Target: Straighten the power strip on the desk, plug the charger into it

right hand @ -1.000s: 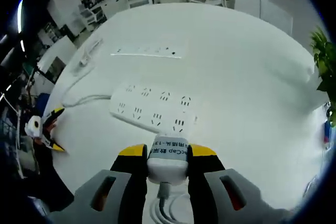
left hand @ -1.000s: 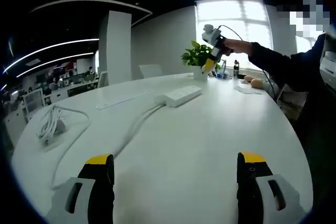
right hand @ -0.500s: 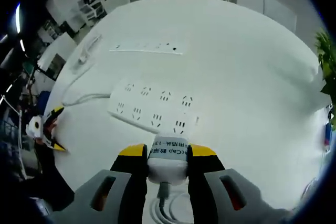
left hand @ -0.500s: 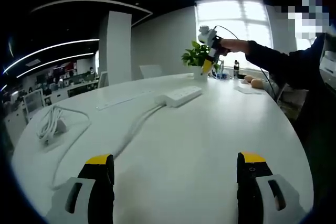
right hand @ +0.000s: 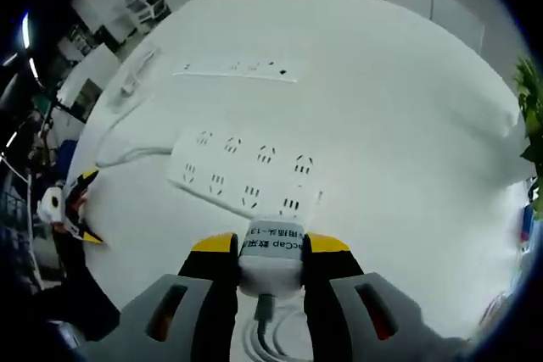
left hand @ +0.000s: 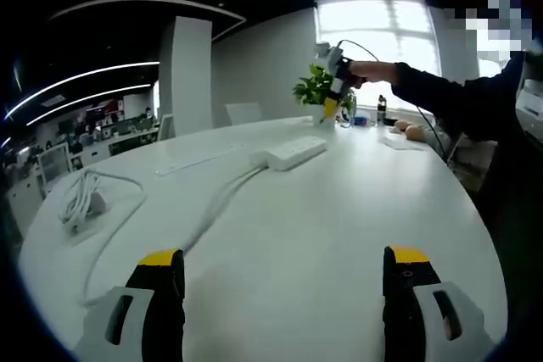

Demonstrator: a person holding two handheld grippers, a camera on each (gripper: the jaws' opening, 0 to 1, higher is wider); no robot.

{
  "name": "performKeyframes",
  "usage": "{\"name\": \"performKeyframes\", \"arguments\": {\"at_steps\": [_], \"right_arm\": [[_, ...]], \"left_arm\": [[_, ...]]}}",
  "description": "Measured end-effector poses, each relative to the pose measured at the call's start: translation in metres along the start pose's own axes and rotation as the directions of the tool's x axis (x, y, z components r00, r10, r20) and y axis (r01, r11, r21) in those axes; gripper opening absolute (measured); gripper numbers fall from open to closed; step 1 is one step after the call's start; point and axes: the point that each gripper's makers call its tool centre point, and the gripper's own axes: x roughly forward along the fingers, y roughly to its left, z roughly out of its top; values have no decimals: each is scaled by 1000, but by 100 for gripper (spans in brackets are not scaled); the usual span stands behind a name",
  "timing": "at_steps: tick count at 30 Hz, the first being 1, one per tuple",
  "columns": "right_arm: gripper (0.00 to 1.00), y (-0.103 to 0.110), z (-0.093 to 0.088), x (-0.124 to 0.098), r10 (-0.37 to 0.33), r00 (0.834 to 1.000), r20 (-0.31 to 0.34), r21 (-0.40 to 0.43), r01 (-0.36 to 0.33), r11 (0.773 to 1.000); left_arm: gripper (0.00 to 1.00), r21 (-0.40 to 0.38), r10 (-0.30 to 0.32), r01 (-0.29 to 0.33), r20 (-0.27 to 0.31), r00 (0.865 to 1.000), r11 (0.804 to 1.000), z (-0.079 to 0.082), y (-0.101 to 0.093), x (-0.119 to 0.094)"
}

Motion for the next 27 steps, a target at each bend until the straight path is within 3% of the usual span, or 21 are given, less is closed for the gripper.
{"name": "performKeyframes", "arguments": {"at_steps": [12,17,27], "right_arm": [[28,-11,6,24,-11,999,-44,21,12,1000],[28,-10,1,34,-10,997,-74,28,13,1000],[28,-15,-1,39,-24,995,-95,34,27,999]], "left_arm": [[99,-3,10,-10,-3,1000,1000,-1,4,-3],[99,-5,13,-13,-6,1000,1000,-2,6,-3],[99,-8,10,-10,-7,1000,1000,-3,7,-2]]}}
